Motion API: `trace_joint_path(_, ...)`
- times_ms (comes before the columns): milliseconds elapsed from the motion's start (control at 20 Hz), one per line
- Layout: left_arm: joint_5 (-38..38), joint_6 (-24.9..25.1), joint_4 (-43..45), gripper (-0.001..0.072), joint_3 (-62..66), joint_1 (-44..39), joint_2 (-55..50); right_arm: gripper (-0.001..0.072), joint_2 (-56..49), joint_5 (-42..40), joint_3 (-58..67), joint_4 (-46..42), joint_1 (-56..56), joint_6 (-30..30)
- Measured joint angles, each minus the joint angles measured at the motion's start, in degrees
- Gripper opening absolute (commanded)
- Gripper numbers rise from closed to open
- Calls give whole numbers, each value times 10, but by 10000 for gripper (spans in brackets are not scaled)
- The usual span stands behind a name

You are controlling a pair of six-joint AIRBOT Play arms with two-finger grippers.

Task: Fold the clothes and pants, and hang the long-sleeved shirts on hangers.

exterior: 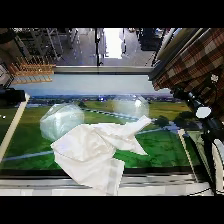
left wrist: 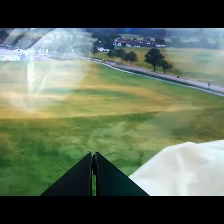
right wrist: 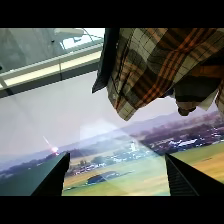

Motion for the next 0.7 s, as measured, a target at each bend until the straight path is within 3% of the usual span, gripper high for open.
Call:
trace_joint_path(200,12,0,-4,23,0,-1,-3,685,5,10,0,32,1,18)
trace_joint_path(250,13,0,-8,55,0,-2,-5,699,6,14,2,41,1,27)
trace_joint_path(300,13,4,-17,281,0,-2,-8,699,7,20,6,50,0,36)
trace_joint_path(350,14,13,-34,415,0,-2,-11,699,10,34,10,56,-2,42)
trace_joint_path(400,14,22,-56,450,0,-2,-14,694,14,54,16,60,-5,47)
trace_joint_path(450,10,30,-76,450,0,-2,-16,636,19,80,22,62,-9,51)
trace_joint_path(550,-14,42,-103,631,0,-2,-19,382,32,142,35,58,-16,54)
trace_joint_path(700,-78,71,-130,637,-13,-2,-21,363,49,281,57,20,-32,15)
